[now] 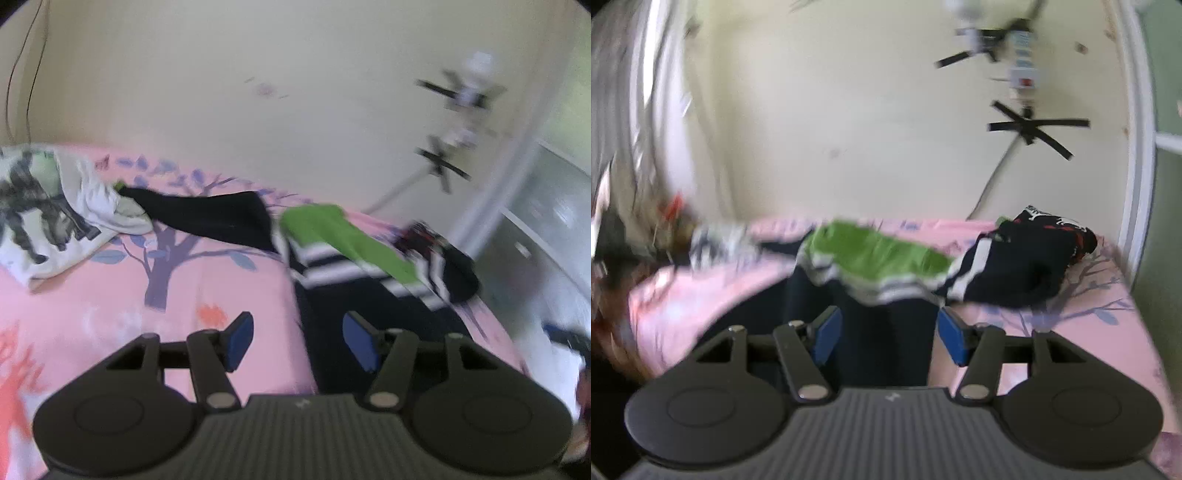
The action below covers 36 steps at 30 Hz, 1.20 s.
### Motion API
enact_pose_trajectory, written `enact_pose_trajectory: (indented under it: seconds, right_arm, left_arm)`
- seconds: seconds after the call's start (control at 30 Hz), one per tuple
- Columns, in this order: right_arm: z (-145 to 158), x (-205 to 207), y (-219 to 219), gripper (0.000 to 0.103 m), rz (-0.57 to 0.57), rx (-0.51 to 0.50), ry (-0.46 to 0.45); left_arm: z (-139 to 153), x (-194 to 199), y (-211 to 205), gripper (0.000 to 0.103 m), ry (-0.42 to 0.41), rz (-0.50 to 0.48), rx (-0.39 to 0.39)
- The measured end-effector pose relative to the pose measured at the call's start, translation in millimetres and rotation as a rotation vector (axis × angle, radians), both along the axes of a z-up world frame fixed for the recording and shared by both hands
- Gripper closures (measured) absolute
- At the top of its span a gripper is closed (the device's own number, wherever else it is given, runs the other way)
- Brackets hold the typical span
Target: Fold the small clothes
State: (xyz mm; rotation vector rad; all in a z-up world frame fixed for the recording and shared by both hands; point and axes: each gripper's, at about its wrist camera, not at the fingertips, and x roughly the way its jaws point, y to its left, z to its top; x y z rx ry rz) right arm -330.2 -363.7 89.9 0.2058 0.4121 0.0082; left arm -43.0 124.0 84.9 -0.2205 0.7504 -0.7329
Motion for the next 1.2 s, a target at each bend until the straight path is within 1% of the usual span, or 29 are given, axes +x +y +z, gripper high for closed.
enact_pose_trajectory:
  seconds: [0.07,0.13,0.17,0.2,0.27,0.33,0.37,0.43,0.47,0.5,0.53,0.57,0.6,0.63,0.67,0.73,0.77,0.8,0.87,0.9,0.93,0.97,1.0,1.03,1.07,1.1,1.13,1.17,1.2]
  right_arm:
    - [-3,33,-6,0.053,-0.037,0.027,0.0]
    - [-1,70,-9,0.053,-0.058,0.026,0.021]
    - [-1,91,-11,0.053,-0.066,0.026,0.037]
    - [0,109,-14,0.053,-0.066,0.024,0.049]
    - [3,150,-18,0.053,-0.064,-0.008,0.058]
    - [3,192,-21,0.053,-0.058,-0.052,0.072]
    - [3,211,-22,0.053,-0.059,-0.074,0.078]
    - [-4,259,-26,0.053,-0.048,-0.11,0.105]
    - [-10,281,-28,0.053,-0.048,-0.122,0.123]
    - [-17,299,-29,0.053,-0.052,-0.132,0.143]
    - [-28,321,-31,0.053,-0.055,-0.134,0.181]
    - [-37,337,-32,0.052,-0.052,-0.125,0.214]
    - [-48,350,-34,0.051,-0.042,-0.108,0.247]
    - [-59,362,-36,0.052,-0.023,-0.081,0.289]
    - [-71,372,-38,0.062,-0.004,-0.062,0.334]
    - [-86,373,-34,0.091,0.053,-0.058,0.398]
    - [-85,363,-30,0.099,0.056,-0.093,0.374]
    - [-79,349,-27,0.099,0.074,-0.113,0.352]
    - [-60,316,-34,0.099,0.066,-0.098,0.284]
    - [-50,294,-38,0.099,0.057,-0.092,0.248]
    - [-42,277,-40,0.099,0.054,-0.089,0.224]
    - [-36,257,-43,0.099,0.055,-0.089,0.211]
    - [-33,241,-42,0.099,0.07,-0.093,0.218]
    - [-35,227,-41,0.099,0.109,-0.091,0.243]
    - [-39,217,-37,0.098,0.155,-0.085,0.275]
    - [-46,207,-33,0.098,0.208,-0.087,0.33]
    - [-50,202,-27,0.098,0.227,-0.121,0.37]
    - [-53,200,-22,0.098,0.221,-0.168,0.392]
    - [-52,198,-20,0.097,0.203,-0.204,0.391]
  left_arm:
    - [-6,42,-17,0.048,0.051,0.021,-0.017]
    - [-10,82,-41,0.045,0.076,0.038,-0.011]
    - [-12,99,-51,0.039,0.085,0.05,-0.008]
    - [-14,117,-61,0.029,0.098,0.057,-0.009]
    - [-23,153,-85,0.018,0.138,0.066,-0.011]
    - [-35,181,-110,0.018,0.182,0.077,0.017]
    - [-43,193,-124,0.019,0.198,0.076,0.043]
    - [-59,211,-148,0.025,0.221,0.086,0.11]
    - [-67,216,-156,0.038,0.228,0.093,0.14]
    - [-72,219,-163,0.054,0.205,0.112,0.166]
    - [-71,218,-166,0.068,0.171,0.133,0.197]
    - [-71,217,-168,0.09,0.167,0.129,0.222]
    - [-70,216,-166,0.093,0.166,0.127,0.223]
    - [-67,214,-161,0.093,0.155,0.127,0.209]
    - [-61,210,-154,0.094,0.138,0.131,0.203]
    - [-42,193,-132,0.094,0.091,0.145,0.167]
    - [-30,183,-117,0.094,0.065,0.15,0.139]
    - [-18,168,-97,0.094,0.033,0.158,0.114]
    - [0,137,-58,0.094,-0.01,0.19,0.091]
    - [4,123,-40,0.093,-0.007,0.209,0.097]
    - [3,111,-26,0.093,0.022,0.217,0.111]
    - [-2,101,-16,0.09,0.055,0.216,0.123]
    - [-7,92,-9,0.088,0.086,0.209,0.138]
    - [-14,82,-6,0.088,0.111,0.191,0.161]
    - [-19,72,-4,0.085,0.122,0.167,0.185]
    - [-20,63,-4,0.079,0.121,0.144,0.203]
    - [-17,57,-3,0.077,0.111,0.127,0.198]
    - [-12,54,-2,0.069,0.091,0.11,0.174]
    - [-3,52,-1,0.058,0.061,0.103,0.141]
